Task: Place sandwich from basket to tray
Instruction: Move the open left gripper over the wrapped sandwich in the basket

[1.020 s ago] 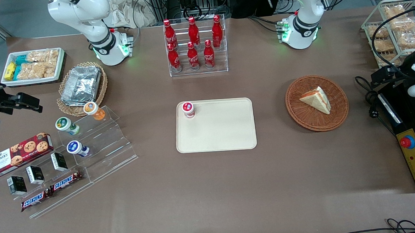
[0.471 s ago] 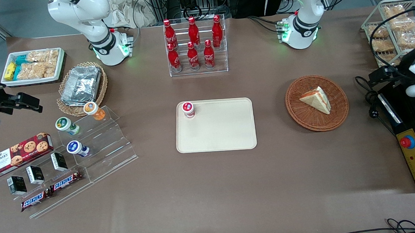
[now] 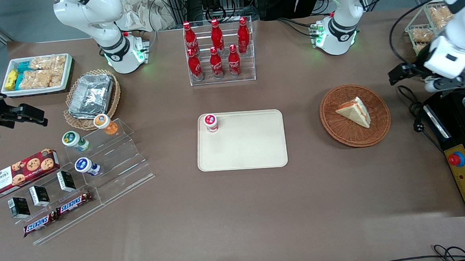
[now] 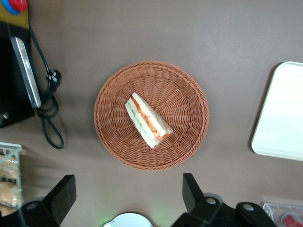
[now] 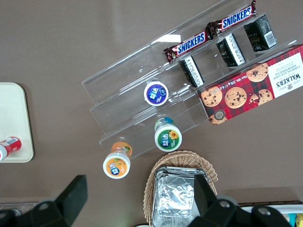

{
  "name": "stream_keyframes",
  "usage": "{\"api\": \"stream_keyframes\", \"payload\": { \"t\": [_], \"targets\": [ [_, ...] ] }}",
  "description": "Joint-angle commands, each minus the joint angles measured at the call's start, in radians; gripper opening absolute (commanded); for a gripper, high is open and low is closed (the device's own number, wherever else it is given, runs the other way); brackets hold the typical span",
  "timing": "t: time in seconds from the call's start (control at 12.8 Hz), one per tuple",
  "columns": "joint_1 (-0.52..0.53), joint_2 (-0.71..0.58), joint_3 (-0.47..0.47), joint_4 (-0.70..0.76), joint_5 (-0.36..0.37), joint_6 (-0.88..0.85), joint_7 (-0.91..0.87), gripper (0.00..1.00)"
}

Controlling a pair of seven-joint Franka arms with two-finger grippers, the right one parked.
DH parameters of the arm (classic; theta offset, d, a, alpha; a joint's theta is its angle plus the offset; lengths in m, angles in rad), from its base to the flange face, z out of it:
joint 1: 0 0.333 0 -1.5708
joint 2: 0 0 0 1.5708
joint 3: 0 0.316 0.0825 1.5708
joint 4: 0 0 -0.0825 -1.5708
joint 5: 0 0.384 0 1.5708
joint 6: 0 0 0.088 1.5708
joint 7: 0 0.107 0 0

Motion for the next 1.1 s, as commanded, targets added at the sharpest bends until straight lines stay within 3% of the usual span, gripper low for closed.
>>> {"api": "stream_keyframes", "payload": {
  "t": [0.0, 0.47, 1.02],
  "targets": [
    [0.006, -0.068, -0.038, -0.126, -0.008, 0.079, -0.152, 1.00],
    [0.000, -0.028, -0.046, -0.287, -0.095, 0.308, -0.426, 1.00],
    [-0.015, 0.099, -0.052, -0.448, -0.101, 0.602, -0.706, 1.00]
  ]
}}
